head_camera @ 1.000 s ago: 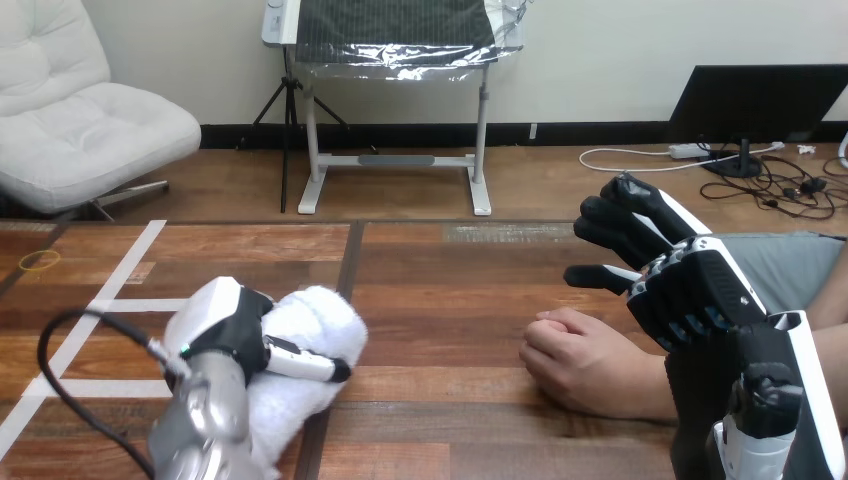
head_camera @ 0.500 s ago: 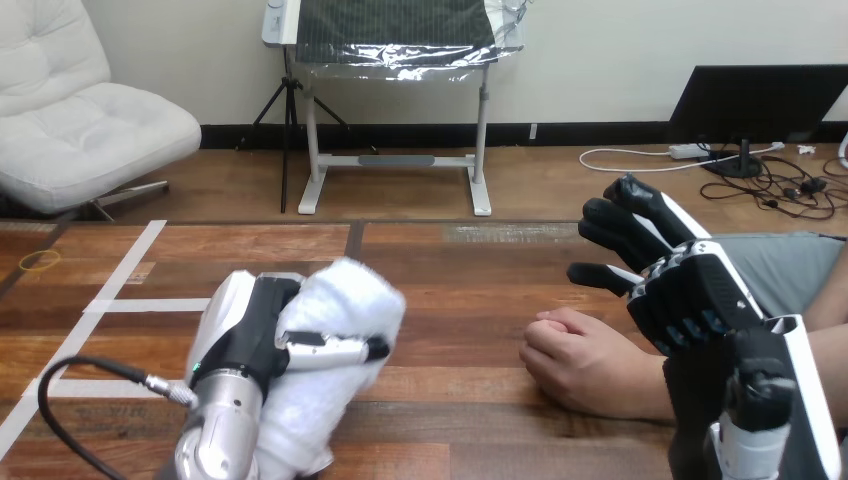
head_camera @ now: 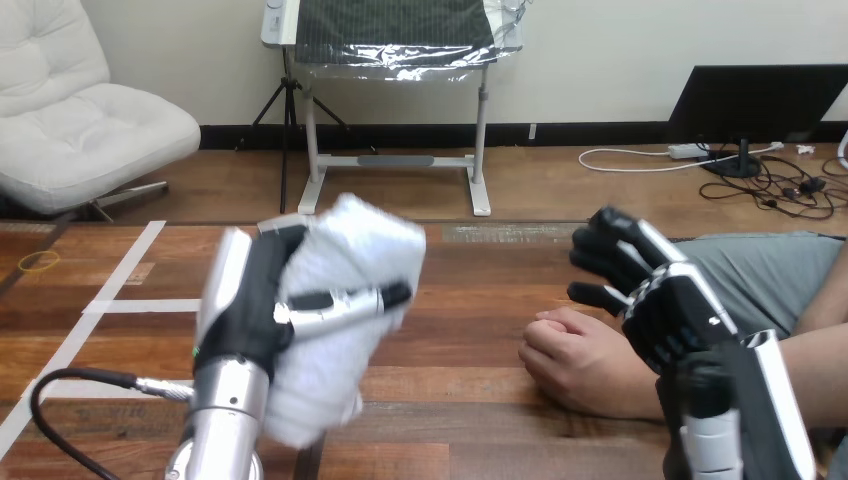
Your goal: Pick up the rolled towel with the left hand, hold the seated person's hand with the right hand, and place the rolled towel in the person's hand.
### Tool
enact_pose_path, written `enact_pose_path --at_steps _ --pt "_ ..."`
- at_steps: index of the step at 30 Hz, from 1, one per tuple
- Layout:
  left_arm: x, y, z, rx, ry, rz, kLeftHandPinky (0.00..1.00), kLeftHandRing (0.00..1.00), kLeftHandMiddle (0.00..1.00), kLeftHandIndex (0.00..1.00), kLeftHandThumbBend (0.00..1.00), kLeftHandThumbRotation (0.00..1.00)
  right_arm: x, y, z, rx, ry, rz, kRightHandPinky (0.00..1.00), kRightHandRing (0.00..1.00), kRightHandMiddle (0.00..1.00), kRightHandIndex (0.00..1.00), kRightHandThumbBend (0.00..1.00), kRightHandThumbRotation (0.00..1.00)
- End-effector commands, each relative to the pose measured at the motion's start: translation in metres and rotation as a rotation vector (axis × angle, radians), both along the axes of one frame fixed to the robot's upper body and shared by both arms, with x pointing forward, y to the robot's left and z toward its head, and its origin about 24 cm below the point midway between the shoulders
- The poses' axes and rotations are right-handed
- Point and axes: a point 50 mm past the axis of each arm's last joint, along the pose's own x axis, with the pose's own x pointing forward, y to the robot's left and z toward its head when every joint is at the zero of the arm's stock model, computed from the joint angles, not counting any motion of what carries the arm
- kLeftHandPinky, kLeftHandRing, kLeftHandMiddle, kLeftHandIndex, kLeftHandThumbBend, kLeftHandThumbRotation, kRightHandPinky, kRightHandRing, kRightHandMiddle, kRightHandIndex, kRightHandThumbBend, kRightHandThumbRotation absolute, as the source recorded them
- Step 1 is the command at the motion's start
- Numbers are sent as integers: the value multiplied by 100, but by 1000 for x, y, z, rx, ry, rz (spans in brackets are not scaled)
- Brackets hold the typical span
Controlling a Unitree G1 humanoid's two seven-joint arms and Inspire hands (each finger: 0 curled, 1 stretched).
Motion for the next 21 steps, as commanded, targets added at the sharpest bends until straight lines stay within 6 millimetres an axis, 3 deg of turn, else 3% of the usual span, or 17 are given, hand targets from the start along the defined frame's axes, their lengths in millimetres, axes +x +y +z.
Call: enact_pose_path --at_steps 1,12,16,21 --pt "-4 6 69 -104 -428 44 15 20 27 35 51 0 20 -7 7 -78 -77 -35 81 86 85 86 77 97" --pt "-7 6 67 -178 -502 40 16 21 28 35 49 0 29 -15 4 -176 -68 -53 83 88 86 86 83 94" --pt "-9 6 66 -199 -536 45 16 21 28 35 46 0 43 -36 7 -349 -72 -86 84 88 87 87 87 90" --pt "-10 6 65 -211 -539 47 16 21 28 35 44 0 47 -43 10 -402 -72 -109 81 87 88 87 90 86"
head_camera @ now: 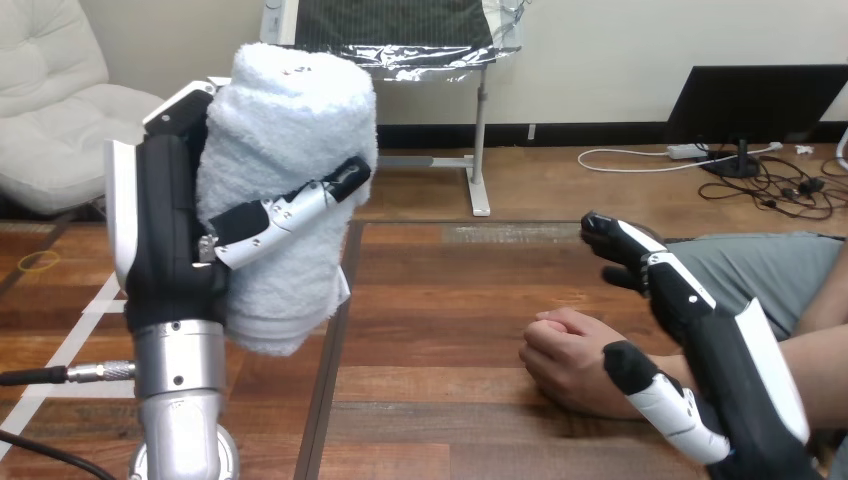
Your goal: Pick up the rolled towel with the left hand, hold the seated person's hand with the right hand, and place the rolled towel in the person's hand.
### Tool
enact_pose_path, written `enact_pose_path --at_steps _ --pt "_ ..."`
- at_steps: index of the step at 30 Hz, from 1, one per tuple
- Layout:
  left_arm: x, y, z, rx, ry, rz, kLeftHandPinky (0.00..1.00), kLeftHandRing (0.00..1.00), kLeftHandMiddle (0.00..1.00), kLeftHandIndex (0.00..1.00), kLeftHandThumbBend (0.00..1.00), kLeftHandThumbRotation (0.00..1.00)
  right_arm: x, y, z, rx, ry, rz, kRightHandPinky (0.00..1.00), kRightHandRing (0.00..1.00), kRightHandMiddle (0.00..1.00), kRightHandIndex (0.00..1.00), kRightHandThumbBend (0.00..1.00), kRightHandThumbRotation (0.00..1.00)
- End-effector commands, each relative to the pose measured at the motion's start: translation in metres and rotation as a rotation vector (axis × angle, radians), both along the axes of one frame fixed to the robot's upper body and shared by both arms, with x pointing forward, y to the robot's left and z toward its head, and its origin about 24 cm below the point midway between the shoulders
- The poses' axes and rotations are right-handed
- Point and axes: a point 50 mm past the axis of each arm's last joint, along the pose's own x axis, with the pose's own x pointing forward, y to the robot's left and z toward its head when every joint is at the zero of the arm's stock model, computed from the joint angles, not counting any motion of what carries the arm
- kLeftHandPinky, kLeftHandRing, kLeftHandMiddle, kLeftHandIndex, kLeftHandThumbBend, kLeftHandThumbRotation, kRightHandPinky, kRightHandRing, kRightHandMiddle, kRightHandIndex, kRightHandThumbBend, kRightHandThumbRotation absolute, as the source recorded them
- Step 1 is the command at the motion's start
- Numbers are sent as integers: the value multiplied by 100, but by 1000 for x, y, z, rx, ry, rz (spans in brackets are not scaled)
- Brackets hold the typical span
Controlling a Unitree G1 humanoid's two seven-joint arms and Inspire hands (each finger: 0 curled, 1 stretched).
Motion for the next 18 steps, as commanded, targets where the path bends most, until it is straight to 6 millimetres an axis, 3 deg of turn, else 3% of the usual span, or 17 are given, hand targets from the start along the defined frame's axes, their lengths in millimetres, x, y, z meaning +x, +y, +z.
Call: enact_pose_path --at_steps 1,18 --pt "2 -4 12 -33 -86 -18 16 21 28 34 44 0 18 -17 16 -92 -75 -38 80 87 88 87 90 85" --pt "2 -3 8 -50 -94 -25 15 21 28 35 44 0 31 -41 29 -215 -49 -80 79 86 88 86 95 71"
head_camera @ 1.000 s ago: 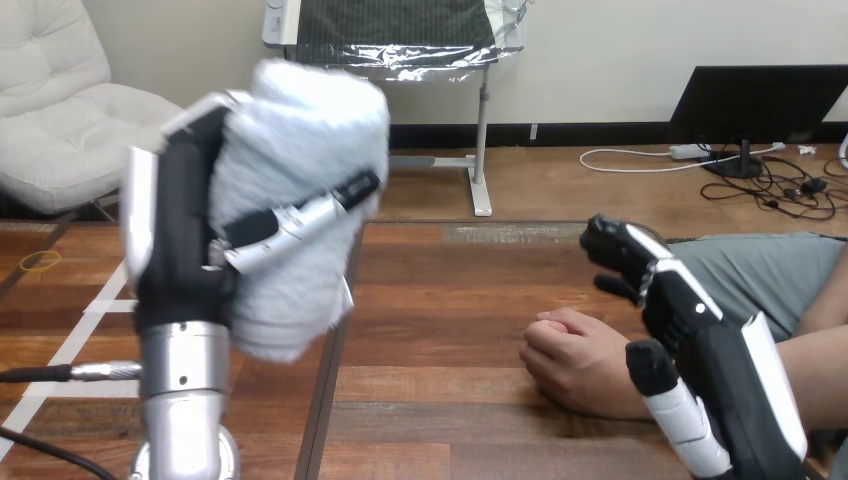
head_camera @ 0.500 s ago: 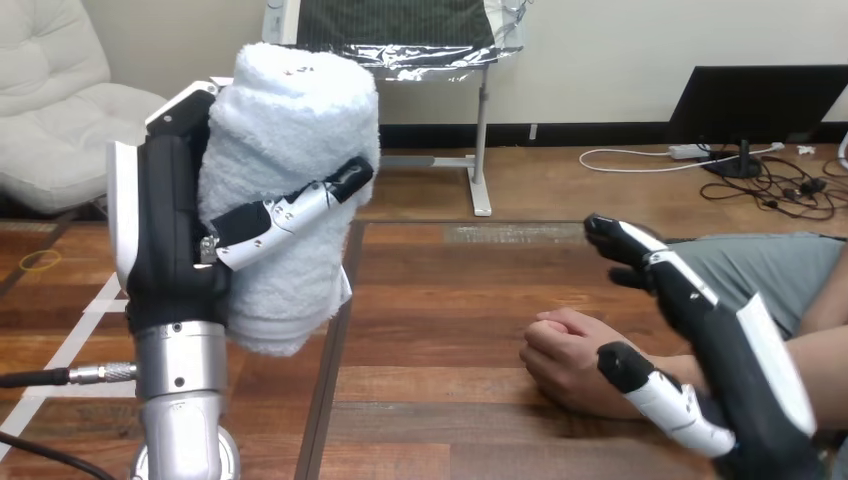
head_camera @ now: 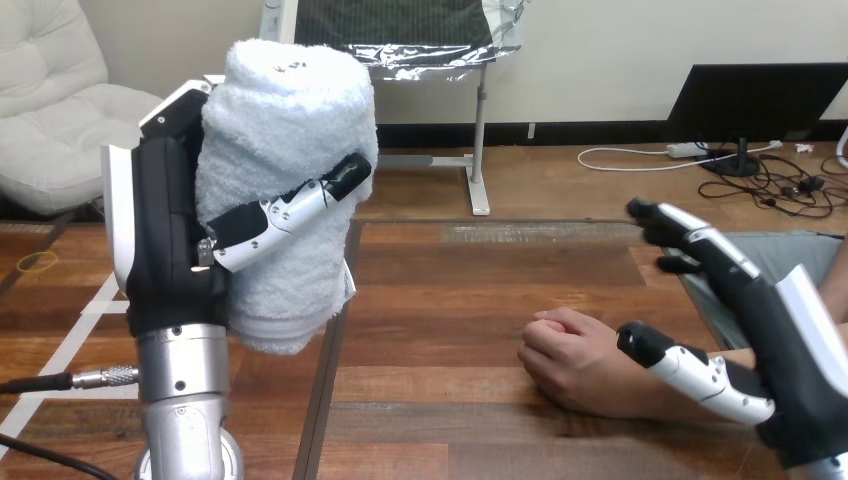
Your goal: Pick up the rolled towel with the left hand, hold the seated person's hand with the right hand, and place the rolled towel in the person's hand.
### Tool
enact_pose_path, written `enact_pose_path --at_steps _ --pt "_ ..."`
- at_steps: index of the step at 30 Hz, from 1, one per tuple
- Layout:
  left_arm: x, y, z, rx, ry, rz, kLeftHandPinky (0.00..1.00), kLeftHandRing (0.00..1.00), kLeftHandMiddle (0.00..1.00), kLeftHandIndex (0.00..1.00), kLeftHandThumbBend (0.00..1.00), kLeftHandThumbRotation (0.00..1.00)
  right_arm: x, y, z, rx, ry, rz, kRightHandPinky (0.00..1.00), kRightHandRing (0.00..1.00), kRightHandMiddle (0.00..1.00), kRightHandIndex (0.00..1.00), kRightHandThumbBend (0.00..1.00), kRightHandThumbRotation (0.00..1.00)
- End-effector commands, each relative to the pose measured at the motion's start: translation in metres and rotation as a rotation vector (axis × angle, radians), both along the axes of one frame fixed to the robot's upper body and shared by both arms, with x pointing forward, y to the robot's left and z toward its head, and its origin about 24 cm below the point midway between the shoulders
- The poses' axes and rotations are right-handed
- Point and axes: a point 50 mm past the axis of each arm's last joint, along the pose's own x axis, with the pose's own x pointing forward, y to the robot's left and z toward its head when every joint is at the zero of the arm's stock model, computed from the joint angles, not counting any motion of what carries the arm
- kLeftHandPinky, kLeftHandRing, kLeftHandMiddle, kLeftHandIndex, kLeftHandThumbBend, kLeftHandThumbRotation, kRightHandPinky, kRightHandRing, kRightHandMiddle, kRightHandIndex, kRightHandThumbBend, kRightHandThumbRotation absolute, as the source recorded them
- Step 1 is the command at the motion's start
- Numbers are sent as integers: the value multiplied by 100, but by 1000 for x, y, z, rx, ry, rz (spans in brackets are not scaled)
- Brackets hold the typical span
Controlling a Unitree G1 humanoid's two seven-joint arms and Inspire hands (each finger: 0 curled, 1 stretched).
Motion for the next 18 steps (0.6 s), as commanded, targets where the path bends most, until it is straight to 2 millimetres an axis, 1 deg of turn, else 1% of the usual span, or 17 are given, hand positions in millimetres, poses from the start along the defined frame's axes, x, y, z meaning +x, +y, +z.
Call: enact_pose_path --at_steps 1,7,12,18 --pt "3 -2 9 -3 -64 -13 15 21 28 35 44 0 13 -6 18 -69 -58 2 78 86 88 86 95 71" --pt "3 -1 8 -2 -64 -19 15 21 28 35 44 0 19 -13 23 -143 -55 -2 75 86 89 87 95 70" --pt "3 -2 7 -5 -63 -21 15 21 28 34 45 0 23 -18 25 -183 -42 1 73 86 89 87 95 66" --pt "3 -1 6 -9 -58 -22 15 20 28 34 45 0 28 -23 26 -224 -11 1 72 87 90 88 96 62"
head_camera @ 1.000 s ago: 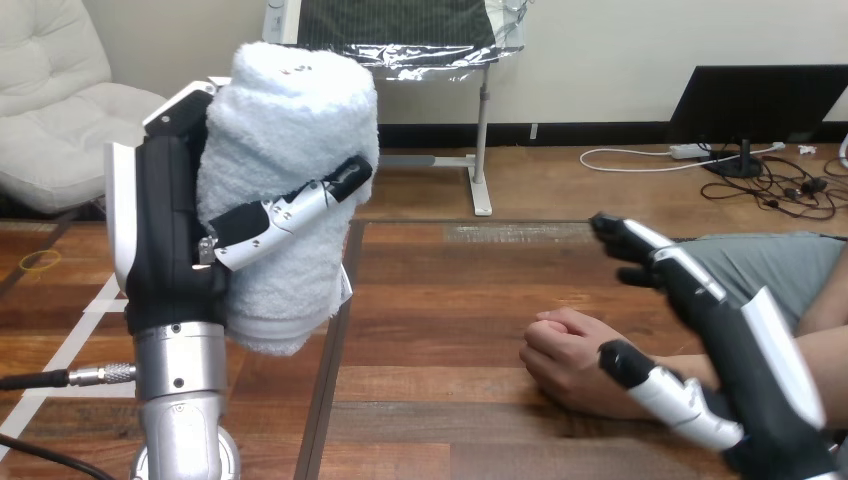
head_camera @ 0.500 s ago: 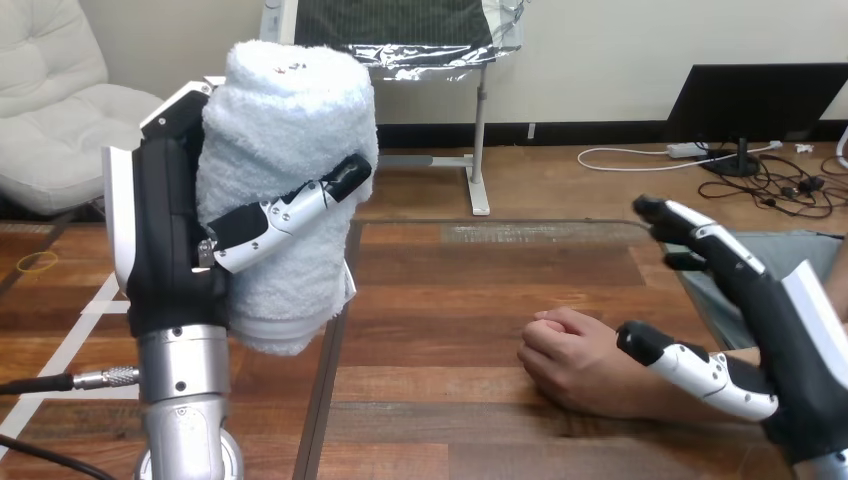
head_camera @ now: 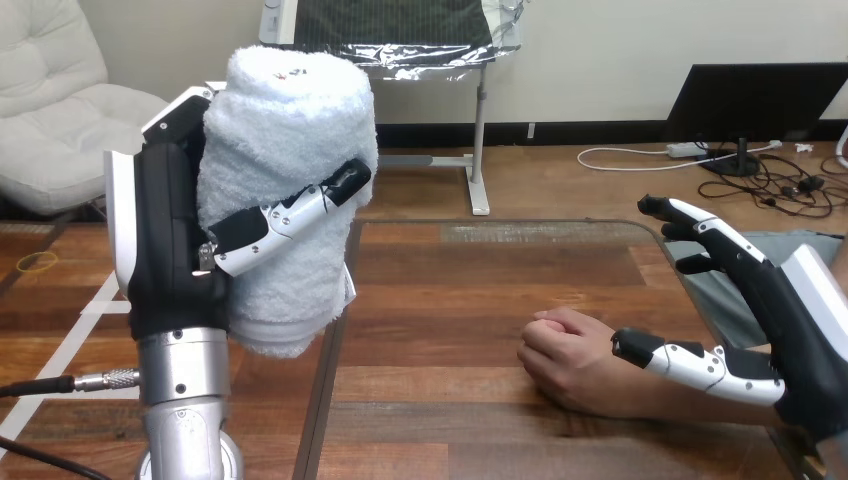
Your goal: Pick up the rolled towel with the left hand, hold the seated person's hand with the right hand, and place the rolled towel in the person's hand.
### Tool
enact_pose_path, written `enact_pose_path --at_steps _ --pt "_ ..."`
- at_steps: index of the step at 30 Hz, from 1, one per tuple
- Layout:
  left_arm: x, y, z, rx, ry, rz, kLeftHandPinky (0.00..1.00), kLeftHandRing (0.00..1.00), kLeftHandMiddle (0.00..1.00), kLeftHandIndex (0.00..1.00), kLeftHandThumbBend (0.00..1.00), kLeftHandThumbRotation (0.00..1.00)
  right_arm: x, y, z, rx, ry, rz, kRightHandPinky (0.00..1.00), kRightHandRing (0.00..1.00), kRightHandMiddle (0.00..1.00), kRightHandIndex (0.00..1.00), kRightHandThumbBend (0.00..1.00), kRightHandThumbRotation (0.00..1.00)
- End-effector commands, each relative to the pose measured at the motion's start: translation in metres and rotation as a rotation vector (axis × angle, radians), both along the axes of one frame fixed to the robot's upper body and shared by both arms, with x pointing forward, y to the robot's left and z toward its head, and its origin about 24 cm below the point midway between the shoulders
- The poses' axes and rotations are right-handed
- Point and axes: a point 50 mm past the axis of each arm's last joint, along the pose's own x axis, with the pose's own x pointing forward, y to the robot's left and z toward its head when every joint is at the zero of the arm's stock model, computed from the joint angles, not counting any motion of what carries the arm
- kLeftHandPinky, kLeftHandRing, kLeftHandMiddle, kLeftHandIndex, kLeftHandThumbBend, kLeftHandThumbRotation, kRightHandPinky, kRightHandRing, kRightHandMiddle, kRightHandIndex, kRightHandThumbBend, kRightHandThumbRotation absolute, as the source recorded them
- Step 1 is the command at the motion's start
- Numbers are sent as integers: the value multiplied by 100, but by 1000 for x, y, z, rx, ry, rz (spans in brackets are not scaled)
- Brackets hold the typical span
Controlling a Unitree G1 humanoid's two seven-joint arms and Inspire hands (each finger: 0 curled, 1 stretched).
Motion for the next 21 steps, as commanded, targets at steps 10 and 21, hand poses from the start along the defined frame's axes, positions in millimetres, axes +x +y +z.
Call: enact_pose_path --at_steps 10,21 --pt "3 -2 9 -2 -61 -18 15 20 28 34 46 0 22 -14 14 -125 17 19 74 90 91 90 96 56" --pt "3 -2 9 -6 -67 -16 14 20 27 34 47 0 29 -23 10 -179 83 27 77 92 91 90 96 46"
